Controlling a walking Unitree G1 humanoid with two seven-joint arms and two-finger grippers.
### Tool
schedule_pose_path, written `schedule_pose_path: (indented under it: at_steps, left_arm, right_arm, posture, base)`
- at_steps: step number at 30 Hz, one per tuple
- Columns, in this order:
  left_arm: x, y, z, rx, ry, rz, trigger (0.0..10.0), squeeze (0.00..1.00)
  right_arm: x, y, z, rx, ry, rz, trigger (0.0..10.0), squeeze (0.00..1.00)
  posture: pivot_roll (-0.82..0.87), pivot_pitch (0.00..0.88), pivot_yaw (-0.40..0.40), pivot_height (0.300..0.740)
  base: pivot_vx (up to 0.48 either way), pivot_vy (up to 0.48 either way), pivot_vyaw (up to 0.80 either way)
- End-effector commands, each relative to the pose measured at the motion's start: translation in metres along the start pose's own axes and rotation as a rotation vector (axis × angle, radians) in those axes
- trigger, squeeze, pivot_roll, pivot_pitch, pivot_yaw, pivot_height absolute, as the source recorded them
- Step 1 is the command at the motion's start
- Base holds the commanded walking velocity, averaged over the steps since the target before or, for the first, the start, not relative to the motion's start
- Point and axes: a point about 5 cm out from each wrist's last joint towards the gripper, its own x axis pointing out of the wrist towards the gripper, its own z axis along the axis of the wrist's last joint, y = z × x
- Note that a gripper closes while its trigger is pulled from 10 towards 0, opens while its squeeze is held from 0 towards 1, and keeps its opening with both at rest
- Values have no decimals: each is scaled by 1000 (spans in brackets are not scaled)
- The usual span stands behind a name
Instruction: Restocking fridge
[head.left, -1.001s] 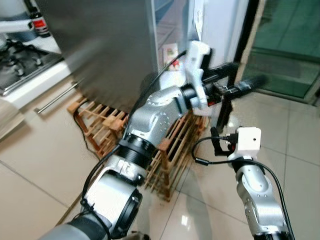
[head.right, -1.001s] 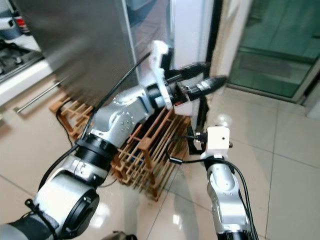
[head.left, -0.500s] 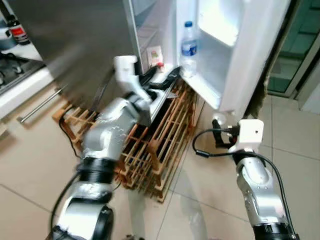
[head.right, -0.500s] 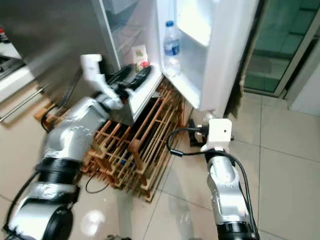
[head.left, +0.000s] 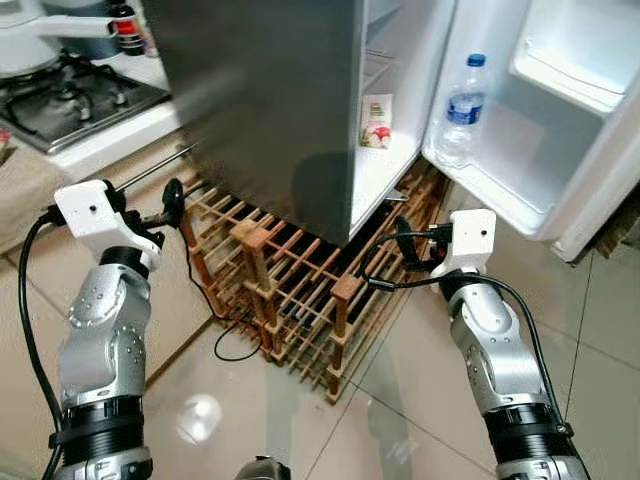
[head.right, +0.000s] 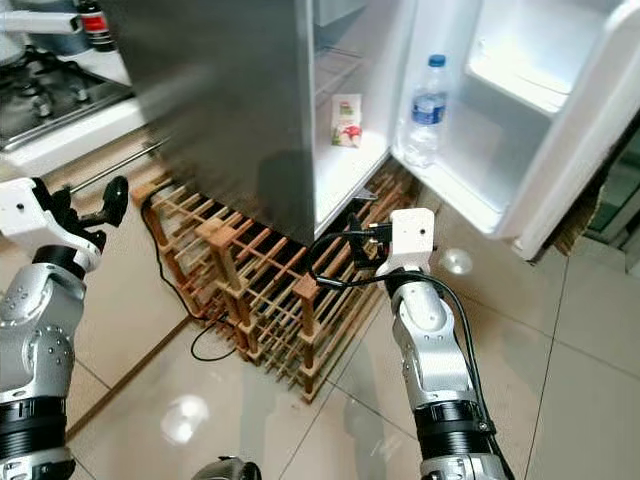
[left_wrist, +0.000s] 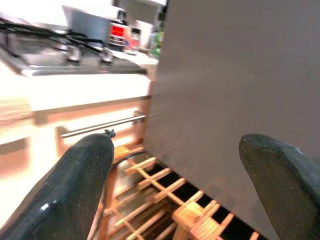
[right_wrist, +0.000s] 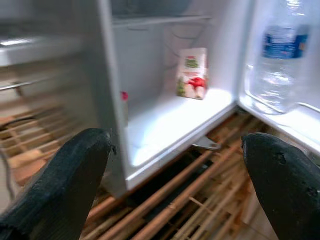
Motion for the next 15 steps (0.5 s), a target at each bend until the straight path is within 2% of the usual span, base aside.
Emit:
schedule_pose_path:
  at_steps: [1, 3, 7, 11, 15]
  left_arm:
    - [0, -9, 6, 41, -20, -16, 10000, 0]
    - [-1, -13, 8, 84, -24, -20, 10000, 0]
    - [-2, -14, 8, 95, -17, 5, 10000, 0]
    - [-2, -27, 4, 117, -7, -12, 10000, 0]
    - [-1, -34, 0, 179, 10, -28, 10000, 0]
  right_arm:
    - [2, 2, 1, 18, -5, 16, 10000, 192]
    - [3, 4, 1, 23, -5, 25, 10000, 200]
    - [4, 6, 0, 28, -6, 35, 10000, 200]
    - [5, 9, 0, 28, -6, 47, 10000, 204]
    - [5, 8, 1, 20, -9, 51, 10000, 212]
  posture:
    - [35, 0, 21, 740]
    - [36, 0, 20, 740]
    - [37, 0, 19, 740]
    - [35, 0, 16, 740]
    - [31, 0, 18, 740]
  base:
    - [0, 0, 444]
    - [0, 0, 444]
    - [0, -463, 445]
    - [0, -445, 442]
    - [241, -412, 442]
